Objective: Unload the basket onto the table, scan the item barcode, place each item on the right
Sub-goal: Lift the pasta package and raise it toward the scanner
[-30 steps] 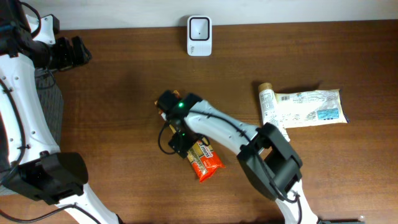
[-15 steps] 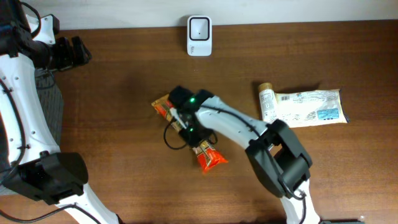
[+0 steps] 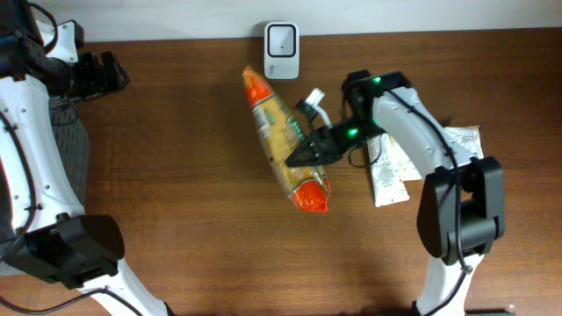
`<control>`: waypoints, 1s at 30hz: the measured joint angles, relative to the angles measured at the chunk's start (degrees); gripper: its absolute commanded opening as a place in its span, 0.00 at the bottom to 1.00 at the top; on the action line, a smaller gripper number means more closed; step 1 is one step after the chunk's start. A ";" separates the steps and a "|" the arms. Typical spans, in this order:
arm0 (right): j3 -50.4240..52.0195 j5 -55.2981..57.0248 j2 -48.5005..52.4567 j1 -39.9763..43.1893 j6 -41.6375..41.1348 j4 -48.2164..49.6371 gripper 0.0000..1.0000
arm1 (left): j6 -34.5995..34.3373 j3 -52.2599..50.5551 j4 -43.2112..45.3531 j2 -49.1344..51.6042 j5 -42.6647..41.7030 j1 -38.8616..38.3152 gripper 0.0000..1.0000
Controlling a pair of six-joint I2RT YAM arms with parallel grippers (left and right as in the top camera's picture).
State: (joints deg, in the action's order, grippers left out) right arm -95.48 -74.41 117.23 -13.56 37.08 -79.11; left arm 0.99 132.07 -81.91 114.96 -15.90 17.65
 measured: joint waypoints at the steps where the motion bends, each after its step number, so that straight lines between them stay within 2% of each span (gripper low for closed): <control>1: -0.02 -2.73 0.00 1.44 0.50 -0.42 0.04 | -0.02 0.00 0.00 0.00 0.02 0.00 0.99; 10: -7.17 -7.41 -1.64 4.81 0.92 -14.86 0.04 | 0.00 0.00 0.00 0.00 0.02 0.00 0.99; 15: -8.70 -7.80 -8.55 6.80 2.78 -17.97 0.04 | -0.02 0.00 0.00 0.00 0.02 0.00 0.99; 23: -8.83 -7.78 -8.68 7.52 4.28 -17.97 0.04 | 0.00 0.00 0.00 0.00 0.02 0.00 0.99; 26: -8.92 -4.22 -8.70 7.26 3.93 -12.39 0.04 | 0.00 0.00 -0.04 0.00 0.02 0.00 0.99; 27: -8.92 -0.59 -8.76 6.67 0.57 -6.73 0.04 | 0.00 0.00 0.04 0.00 0.02 0.00 0.99; 28: -9.05 5.92 -8.76 5.22 -6.21 0.44 0.04 | -0.02 0.00 0.02 0.00 0.02 0.00 0.99; 30: -9.01 21.14 -8.76 1.55 -18.23 8.63 0.04 | -0.02 -0.02 -0.07 0.00 0.02 0.00 0.99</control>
State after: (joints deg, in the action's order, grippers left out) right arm -104.49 -53.28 108.47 -12.01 18.85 -70.48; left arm 0.97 132.05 -81.97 114.96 -15.88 17.65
